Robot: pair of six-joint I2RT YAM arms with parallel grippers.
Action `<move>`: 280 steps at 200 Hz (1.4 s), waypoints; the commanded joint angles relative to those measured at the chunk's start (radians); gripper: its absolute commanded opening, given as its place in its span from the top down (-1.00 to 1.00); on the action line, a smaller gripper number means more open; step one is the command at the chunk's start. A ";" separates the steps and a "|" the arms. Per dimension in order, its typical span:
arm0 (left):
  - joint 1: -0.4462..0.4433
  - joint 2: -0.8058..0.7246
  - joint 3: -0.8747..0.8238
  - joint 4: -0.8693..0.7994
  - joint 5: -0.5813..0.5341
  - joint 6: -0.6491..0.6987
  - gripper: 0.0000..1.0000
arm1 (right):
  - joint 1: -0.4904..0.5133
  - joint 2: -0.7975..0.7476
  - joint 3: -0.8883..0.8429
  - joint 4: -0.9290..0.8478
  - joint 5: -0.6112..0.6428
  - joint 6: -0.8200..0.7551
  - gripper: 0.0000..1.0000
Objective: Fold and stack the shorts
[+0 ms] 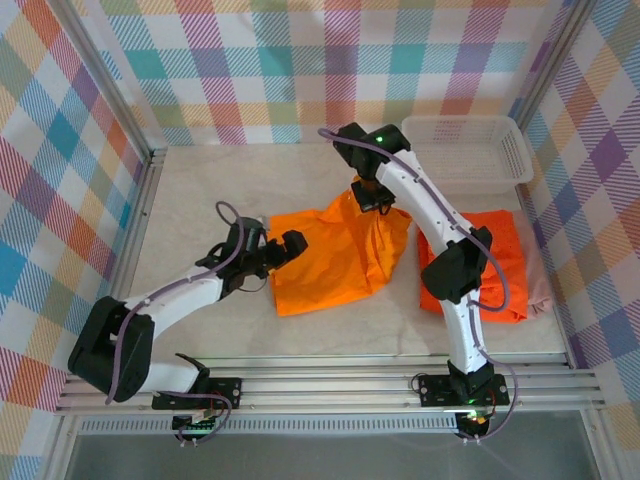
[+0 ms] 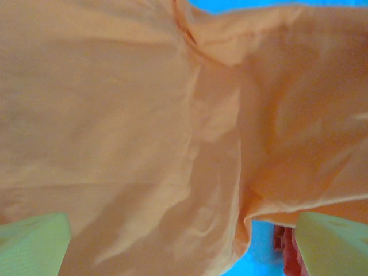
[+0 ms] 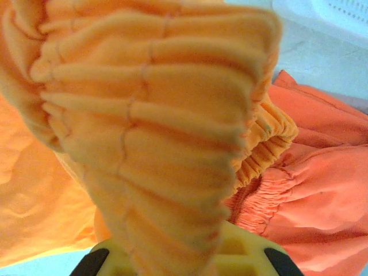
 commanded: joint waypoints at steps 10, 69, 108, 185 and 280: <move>0.040 -0.004 -0.056 -0.044 0.023 0.026 -1.00 | 0.027 0.046 0.086 -0.041 -0.070 0.064 1.00; 0.039 0.114 -0.120 0.105 0.070 -0.021 -1.00 | 0.078 0.124 0.159 -0.023 -0.180 0.134 1.00; 0.033 0.170 -0.134 0.163 0.075 -0.035 -1.00 | 0.113 0.153 0.165 0.018 -0.258 0.159 1.00; -0.049 0.241 -0.075 0.186 0.053 -0.041 -1.00 | 0.137 0.180 0.204 -0.011 -0.248 0.154 1.00; -0.171 0.265 0.022 0.155 0.049 -0.045 -1.00 | -0.024 -0.098 0.124 -0.143 0.082 0.025 1.00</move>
